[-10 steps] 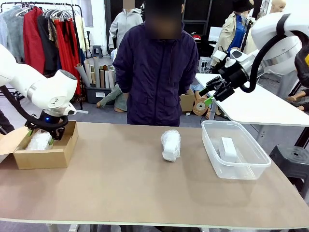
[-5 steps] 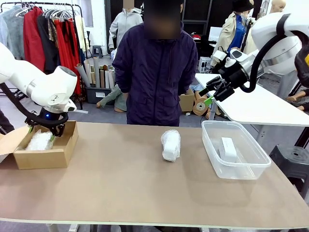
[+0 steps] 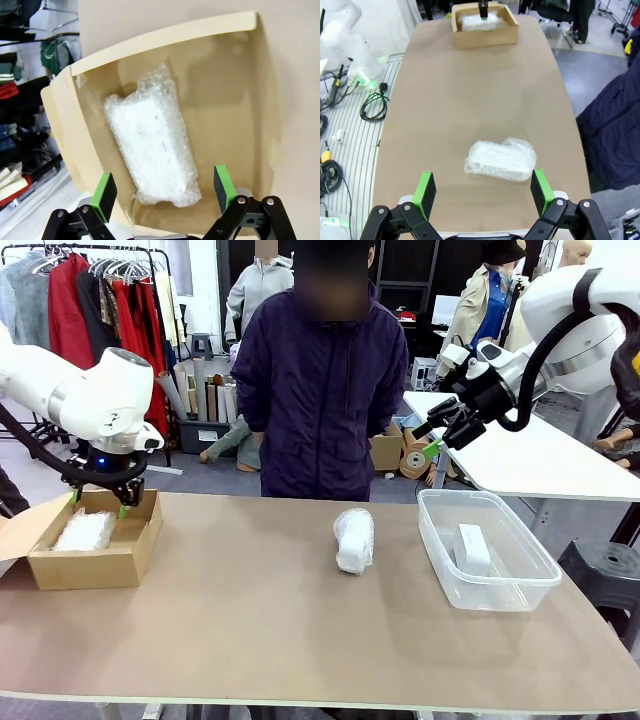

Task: Separate and place wrapped and unwrapped clocks.
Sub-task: If the picked Digital clock is wrapped, place it in the Package Box ; if not, place it in the Organizing box.

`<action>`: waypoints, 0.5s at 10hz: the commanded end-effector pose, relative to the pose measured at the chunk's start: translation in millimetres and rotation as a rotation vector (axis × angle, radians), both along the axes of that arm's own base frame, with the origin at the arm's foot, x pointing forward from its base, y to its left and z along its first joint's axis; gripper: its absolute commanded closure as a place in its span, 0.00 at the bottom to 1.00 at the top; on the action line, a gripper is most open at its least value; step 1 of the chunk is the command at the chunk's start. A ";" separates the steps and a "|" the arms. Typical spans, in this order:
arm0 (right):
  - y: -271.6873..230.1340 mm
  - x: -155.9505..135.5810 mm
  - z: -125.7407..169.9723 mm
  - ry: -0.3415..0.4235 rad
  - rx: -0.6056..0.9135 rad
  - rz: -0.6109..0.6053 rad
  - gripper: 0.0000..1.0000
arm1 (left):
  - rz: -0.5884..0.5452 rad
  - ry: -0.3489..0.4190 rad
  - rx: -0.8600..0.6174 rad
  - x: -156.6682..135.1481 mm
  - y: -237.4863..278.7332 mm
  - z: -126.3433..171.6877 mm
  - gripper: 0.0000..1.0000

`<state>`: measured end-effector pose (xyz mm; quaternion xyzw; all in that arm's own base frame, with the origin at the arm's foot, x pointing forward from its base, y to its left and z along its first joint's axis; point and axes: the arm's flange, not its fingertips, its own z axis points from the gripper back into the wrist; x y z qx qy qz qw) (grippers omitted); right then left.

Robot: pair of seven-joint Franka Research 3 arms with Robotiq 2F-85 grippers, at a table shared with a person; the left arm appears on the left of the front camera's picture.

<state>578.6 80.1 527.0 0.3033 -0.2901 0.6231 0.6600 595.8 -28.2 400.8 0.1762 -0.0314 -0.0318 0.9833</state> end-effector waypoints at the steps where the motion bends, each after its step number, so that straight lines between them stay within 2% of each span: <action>1: 0.2 -1.7 2.0 -0.003 -0.005 0.001 0.00 | -0.029 -0.019 -0.038 -8.9 5.5 3.7 0.00; 2: 0.2 -1.7 2.0 -0.003 -0.005 0.001 0.00 | -0.017 -0.021 -0.041 -10.2 3.0 4.8 0.00; 3: 0.2 -1.7 2.0 -0.003 -0.005 0.001 0.00 | 0.012 0.011 -0.081 -10.0 -1.6 4.3 0.00; 4: 0.2 -1.7 2.0 -0.003 -0.005 0.001 0.00 | -0.011 -0.017 -0.018 -3.3 -0.9 6.7 0.00; 5: 0.2 -1.7 2.0 -0.003 -0.005 0.001 0.00 | -0.011 -0.017 -0.018 -3.3 -0.9 6.7 0.00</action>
